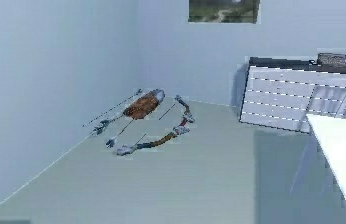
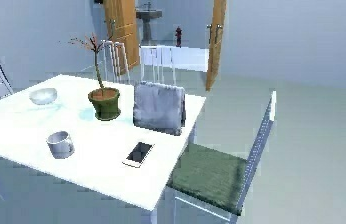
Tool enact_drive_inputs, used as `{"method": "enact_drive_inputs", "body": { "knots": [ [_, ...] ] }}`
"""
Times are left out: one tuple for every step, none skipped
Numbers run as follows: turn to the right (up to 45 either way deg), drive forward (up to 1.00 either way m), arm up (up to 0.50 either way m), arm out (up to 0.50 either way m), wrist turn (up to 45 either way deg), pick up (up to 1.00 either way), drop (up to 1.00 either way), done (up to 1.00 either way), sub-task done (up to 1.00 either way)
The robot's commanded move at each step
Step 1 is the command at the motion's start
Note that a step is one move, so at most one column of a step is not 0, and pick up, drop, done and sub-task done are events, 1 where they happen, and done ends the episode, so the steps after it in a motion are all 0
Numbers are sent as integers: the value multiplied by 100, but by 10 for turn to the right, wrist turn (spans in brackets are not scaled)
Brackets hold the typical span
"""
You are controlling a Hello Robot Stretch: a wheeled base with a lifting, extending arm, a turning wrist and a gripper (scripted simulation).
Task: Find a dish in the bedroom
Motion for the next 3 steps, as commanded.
{"method": "enact_drive_inputs", "body": {
  "knots": [
    [0,90,0,0,0,0,0,0,0],
    [450,0,0,0,0,0,0,0,0],
    [450,0,0,0,0,0,0,0,0]
  ]
}}
